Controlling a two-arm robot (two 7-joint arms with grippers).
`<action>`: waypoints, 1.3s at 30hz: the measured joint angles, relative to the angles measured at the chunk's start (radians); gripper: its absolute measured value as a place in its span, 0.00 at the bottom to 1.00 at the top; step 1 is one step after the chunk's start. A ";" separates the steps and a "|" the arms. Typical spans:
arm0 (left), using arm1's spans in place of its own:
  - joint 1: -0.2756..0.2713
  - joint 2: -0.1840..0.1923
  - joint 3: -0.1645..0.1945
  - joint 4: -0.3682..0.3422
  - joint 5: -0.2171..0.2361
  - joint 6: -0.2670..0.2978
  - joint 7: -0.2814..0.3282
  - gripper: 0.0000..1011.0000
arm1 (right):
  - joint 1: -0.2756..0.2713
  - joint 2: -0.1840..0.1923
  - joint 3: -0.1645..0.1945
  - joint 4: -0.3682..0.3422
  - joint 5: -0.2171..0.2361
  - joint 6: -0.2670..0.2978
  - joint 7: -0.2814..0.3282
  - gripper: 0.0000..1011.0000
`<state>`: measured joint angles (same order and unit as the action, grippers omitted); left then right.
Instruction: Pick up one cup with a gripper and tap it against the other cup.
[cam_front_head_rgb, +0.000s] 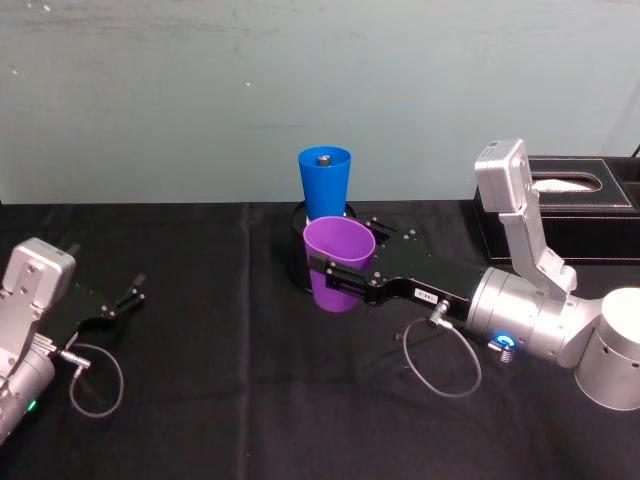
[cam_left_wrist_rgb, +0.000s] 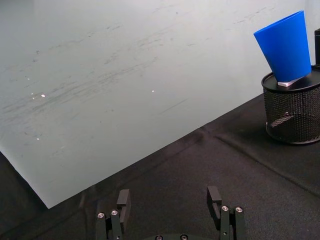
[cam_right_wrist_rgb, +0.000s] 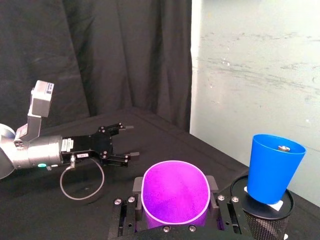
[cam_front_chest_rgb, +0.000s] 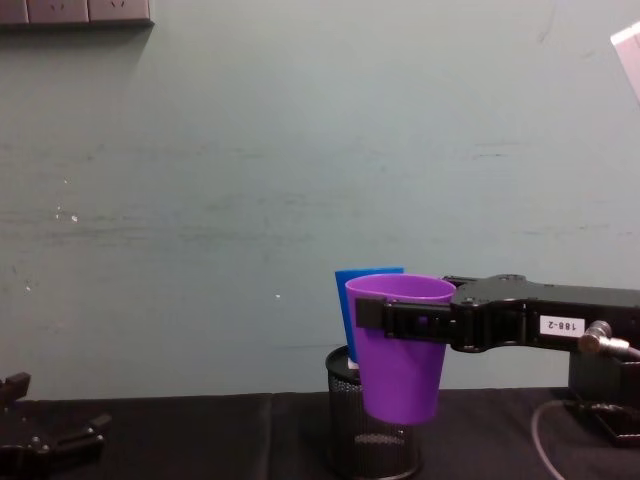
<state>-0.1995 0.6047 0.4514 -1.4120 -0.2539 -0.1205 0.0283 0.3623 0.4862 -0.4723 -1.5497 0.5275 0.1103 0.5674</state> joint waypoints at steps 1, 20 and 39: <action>0.000 0.000 0.000 0.000 0.000 0.000 0.000 0.99 | 0.000 0.000 0.000 0.000 0.000 0.000 0.000 0.72; 0.000 0.000 0.000 0.000 0.000 0.000 0.000 0.99 | 0.000 0.000 0.000 0.000 0.000 0.000 0.000 0.72; 0.000 0.000 0.000 0.000 0.000 0.000 0.000 0.99 | 0.000 0.000 0.000 0.000 0.000 0.000 0.000 0.72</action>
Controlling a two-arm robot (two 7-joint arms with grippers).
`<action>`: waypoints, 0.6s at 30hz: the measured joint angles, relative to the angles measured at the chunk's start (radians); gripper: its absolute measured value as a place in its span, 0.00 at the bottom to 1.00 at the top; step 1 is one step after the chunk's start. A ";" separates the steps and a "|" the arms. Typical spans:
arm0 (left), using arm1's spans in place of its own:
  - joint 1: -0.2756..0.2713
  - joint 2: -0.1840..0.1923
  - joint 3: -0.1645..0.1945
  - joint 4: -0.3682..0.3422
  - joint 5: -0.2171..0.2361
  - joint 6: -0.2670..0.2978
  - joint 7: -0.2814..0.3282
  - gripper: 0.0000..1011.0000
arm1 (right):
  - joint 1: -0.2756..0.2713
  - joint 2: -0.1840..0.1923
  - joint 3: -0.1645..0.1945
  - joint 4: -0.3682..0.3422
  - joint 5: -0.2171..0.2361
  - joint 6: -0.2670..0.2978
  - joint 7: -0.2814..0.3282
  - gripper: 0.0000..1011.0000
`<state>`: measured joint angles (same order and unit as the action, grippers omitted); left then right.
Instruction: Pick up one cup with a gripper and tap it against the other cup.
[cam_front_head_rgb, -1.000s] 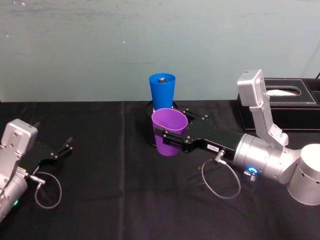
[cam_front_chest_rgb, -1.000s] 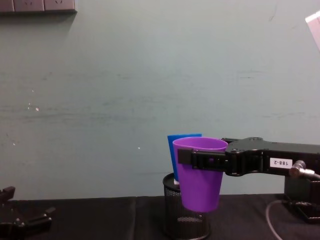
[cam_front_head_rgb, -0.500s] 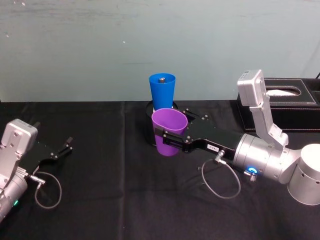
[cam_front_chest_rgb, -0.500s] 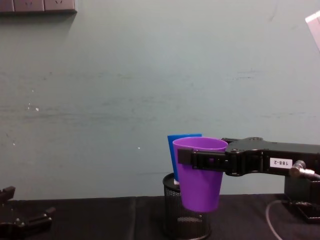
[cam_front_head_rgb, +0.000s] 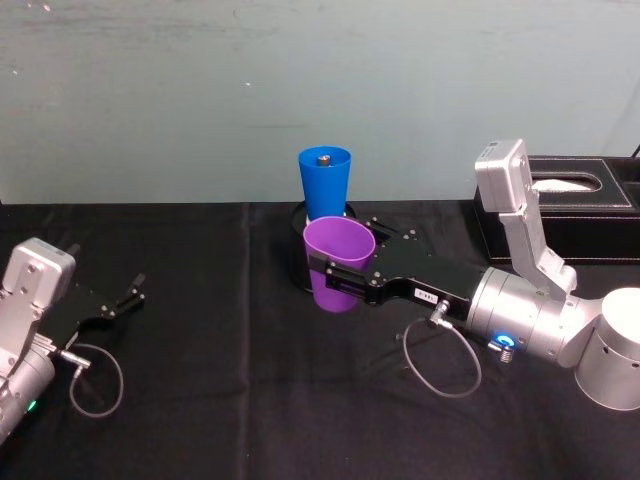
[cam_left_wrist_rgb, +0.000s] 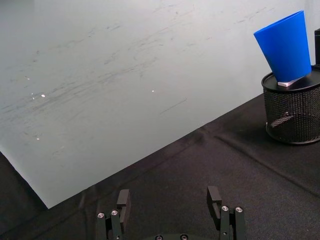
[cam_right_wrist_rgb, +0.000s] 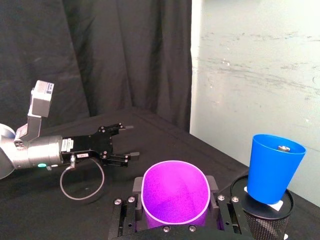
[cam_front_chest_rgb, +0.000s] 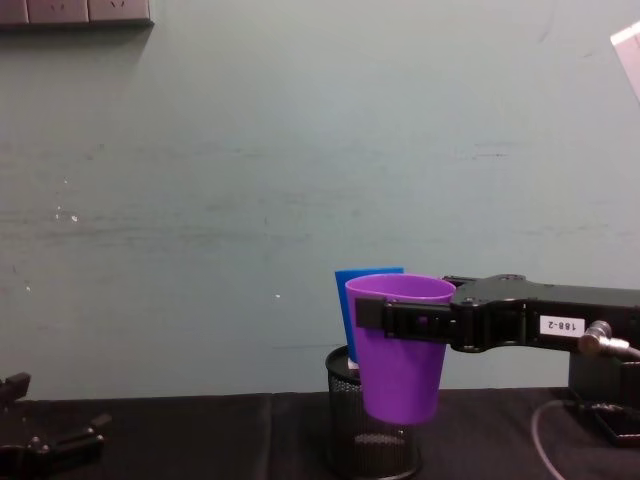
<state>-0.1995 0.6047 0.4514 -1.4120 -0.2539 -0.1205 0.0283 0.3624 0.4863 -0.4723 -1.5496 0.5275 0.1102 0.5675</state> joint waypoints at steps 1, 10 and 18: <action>0.000 0.000 0.000 0.000 0.000 0.000 0.000 0.99 | 0.000 0.000 0.000 0.000 0.000 0.000 0.000 0.72; 0.000 0.000 0.000 0.000 0.000 0.000 0.000 0.99 | 0.000 0.000 0.000 0.000 0.000 0.000 0.000 0.72; 0.000 0.000 0.000 0.000 0.000 0.000 0.000 0.99 | 0.000 0.000 0.000 0.000 0.000 0.000 0.000 0.72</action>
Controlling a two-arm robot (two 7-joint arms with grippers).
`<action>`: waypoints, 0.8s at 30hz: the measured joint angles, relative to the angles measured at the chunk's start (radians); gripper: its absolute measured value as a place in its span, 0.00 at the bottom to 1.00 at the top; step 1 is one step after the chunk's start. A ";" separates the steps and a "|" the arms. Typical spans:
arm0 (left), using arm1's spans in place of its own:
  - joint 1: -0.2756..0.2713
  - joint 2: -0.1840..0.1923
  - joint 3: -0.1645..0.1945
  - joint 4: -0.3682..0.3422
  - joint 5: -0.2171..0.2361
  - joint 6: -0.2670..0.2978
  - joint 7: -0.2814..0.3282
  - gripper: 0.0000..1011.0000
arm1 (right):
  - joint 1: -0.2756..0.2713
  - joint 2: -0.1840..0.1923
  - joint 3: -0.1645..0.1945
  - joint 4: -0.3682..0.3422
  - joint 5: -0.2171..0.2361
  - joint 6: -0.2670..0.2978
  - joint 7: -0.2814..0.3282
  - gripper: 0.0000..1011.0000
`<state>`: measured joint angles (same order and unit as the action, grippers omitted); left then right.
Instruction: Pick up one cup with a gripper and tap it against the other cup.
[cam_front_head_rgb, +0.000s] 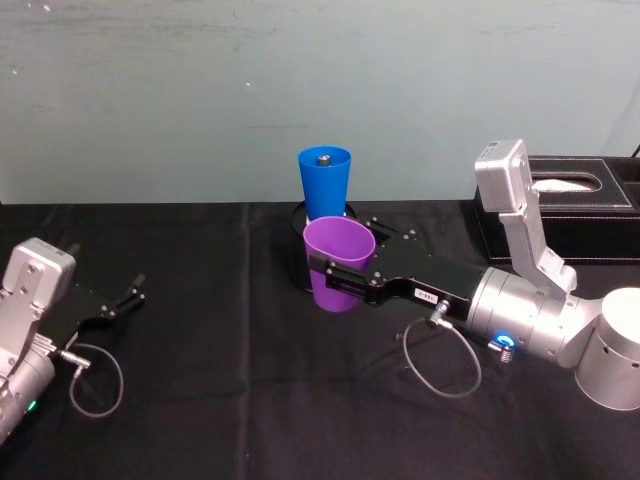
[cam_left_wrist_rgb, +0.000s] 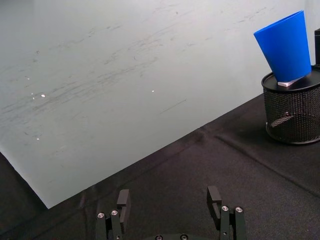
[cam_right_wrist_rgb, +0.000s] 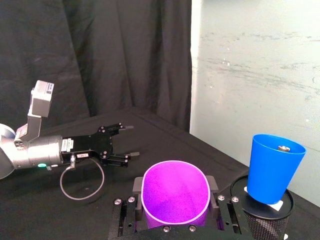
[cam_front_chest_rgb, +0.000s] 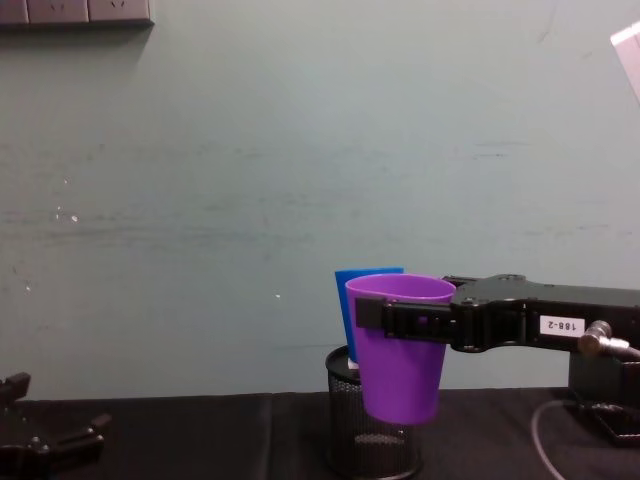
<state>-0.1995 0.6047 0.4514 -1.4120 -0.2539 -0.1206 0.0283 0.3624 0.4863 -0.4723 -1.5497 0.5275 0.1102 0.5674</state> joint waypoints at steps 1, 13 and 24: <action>0.000 0.000 0.000 0.000 0.000 0.000 0.000 0.99 | 0.000 0.000 0.000 0.000 0.000 0.000 0.000 0.72; 0.000 0.000 0.000 0.000 0.000 0.000 0.000 0.99 | 0.000 0.000 0.000 0.000 0.000 0.000 0.000 0.72; 0.000 0.000 0.000 0.000 0.000 0.000 0.000 0.99 | 0.000 0.000 0.000 0.000 0.000 0.000 0.000 0.72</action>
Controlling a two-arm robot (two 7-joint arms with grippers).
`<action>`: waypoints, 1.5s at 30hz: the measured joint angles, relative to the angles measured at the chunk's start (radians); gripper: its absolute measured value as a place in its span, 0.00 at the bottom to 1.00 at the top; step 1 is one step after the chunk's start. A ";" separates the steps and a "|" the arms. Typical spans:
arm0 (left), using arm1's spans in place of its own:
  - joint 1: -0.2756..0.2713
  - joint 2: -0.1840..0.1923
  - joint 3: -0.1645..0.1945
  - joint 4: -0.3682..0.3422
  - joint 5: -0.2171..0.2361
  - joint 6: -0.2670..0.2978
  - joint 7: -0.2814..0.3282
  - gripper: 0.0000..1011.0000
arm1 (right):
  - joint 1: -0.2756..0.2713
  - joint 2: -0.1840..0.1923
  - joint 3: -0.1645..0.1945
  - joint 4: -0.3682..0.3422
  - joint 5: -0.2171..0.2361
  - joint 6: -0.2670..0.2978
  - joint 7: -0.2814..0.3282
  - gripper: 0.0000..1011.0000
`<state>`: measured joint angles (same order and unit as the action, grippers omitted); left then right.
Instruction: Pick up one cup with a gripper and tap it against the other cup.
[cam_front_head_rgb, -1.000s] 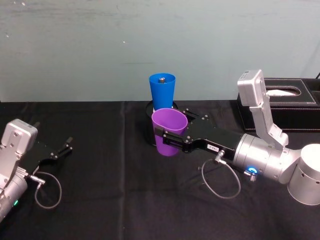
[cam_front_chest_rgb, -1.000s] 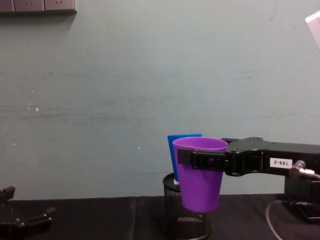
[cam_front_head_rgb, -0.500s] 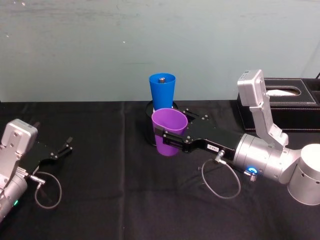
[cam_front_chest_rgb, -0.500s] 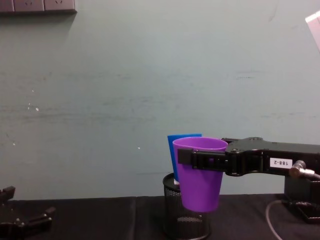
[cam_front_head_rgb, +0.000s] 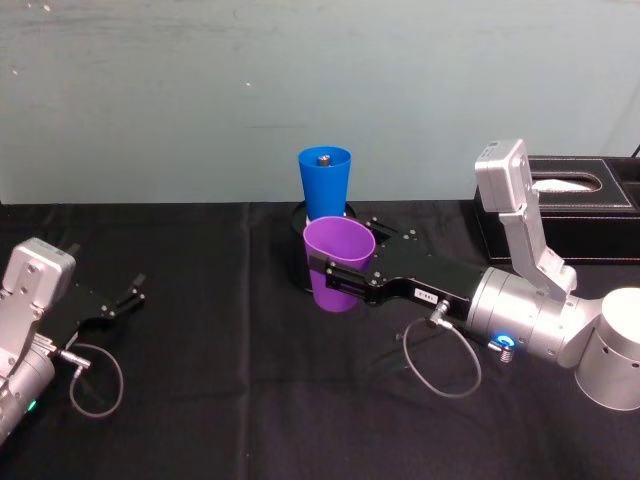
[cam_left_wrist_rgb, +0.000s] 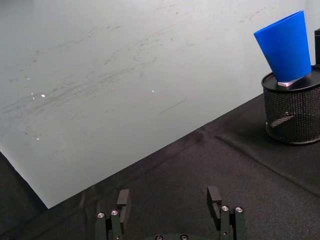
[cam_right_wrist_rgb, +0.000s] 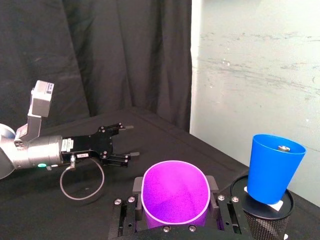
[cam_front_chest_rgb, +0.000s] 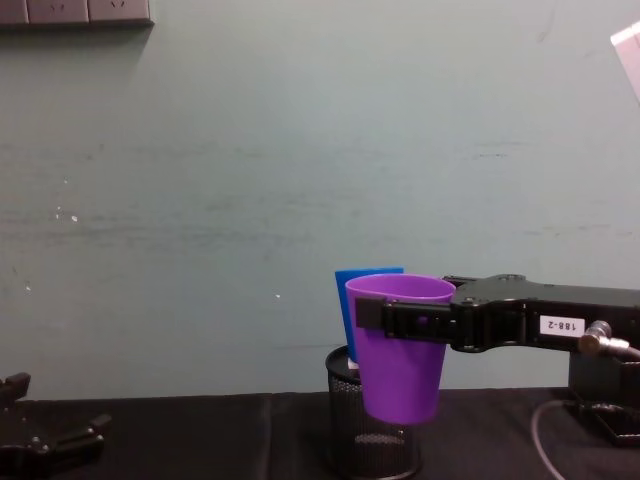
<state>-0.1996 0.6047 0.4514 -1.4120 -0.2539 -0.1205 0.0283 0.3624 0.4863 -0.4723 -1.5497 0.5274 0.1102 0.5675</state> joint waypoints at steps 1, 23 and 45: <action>0.000 0.000 0.000 0.000 0.000 0.000 0.000 0.99 | 0.000 0.000 0.000 0.000 0.000 0.000 0.000 0.72; 0.000 0.000 0.000 0.000 0.000 0.000 0.000 0.99 | 0.000 0.000 0.000 0.000 0.000 0.000 0.000 0.72; 0.000 0.000 0.000 0.000 0.000 0.000 0.000 0.99 | -0.051 -0.009 0.053 0.003 -0.023 -0.029 -0.129 0.72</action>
<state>-0.1995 0.6047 0.4514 -1.4120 -0.2539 -0.1205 0.0283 0.3115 0.4768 -0.4193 -1.5465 0.5049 0.0814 0.4383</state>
